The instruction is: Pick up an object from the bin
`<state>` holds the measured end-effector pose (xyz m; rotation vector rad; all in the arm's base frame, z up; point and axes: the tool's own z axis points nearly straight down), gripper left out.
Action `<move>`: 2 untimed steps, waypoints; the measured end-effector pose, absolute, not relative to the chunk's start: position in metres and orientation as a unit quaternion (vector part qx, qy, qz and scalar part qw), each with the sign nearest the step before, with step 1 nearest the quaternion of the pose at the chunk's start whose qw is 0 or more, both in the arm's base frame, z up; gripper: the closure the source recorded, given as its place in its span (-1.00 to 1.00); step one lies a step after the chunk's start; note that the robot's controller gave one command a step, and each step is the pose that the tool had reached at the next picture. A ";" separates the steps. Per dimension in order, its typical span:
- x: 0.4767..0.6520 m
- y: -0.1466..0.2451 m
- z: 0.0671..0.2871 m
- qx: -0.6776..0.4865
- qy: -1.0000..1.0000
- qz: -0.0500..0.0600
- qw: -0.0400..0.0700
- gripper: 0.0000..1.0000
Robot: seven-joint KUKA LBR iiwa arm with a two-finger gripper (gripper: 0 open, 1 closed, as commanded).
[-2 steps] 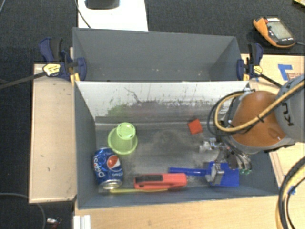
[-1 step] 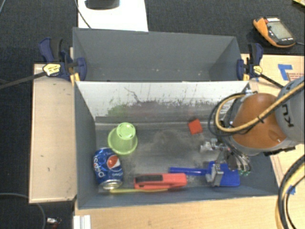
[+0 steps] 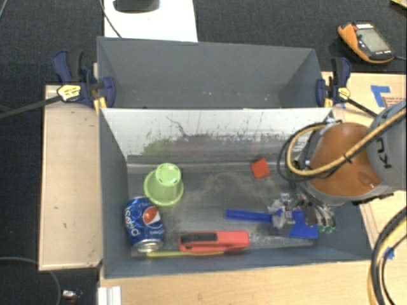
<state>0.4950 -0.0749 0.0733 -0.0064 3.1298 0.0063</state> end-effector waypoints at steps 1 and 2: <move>0.495 -0.075 0.073 -0.002 1.000 0.002 0.006 1.00; 0.494 -0.075 0.082 -0.002 1.000 0.002 0.006 1.00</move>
Offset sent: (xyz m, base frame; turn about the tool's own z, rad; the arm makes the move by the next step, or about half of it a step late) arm 0.0001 0.0000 0.0262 -0.0004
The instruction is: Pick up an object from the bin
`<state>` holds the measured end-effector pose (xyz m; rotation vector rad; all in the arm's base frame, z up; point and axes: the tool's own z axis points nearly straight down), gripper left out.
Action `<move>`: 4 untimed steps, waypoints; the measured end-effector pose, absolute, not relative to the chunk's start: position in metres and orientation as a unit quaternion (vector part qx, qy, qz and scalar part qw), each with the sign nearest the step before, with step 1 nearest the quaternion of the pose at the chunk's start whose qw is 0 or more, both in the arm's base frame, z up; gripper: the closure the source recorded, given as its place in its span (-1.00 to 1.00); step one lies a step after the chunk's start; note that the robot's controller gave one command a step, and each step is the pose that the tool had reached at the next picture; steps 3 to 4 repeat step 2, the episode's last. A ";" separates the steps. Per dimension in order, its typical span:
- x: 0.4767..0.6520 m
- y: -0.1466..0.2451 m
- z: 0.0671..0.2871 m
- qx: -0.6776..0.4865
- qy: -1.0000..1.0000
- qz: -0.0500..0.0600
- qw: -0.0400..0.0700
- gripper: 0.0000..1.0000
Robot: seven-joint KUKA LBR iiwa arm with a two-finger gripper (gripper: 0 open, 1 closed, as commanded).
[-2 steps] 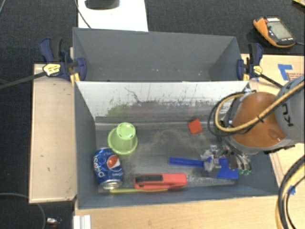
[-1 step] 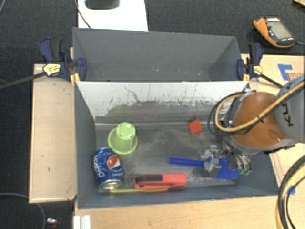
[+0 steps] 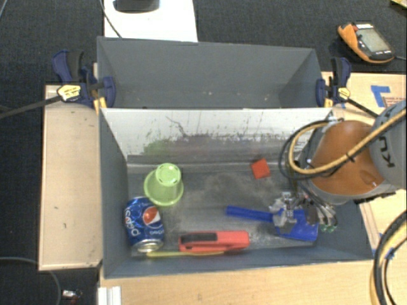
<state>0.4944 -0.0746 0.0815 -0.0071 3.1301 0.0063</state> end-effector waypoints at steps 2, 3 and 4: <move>0.495 -0.075 0.129 -0.001 1.000 0.002 0.007 1.00; 0.495 -0.075 0.129 -0.001 1.000 0.002 0.007 1.00; 0.495 -0.075 0.129 -0.001 1.000 0.002 0.007 1.00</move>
Offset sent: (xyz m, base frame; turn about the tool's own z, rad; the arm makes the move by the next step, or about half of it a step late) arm 0.0003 -0.0002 0.0591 0.0014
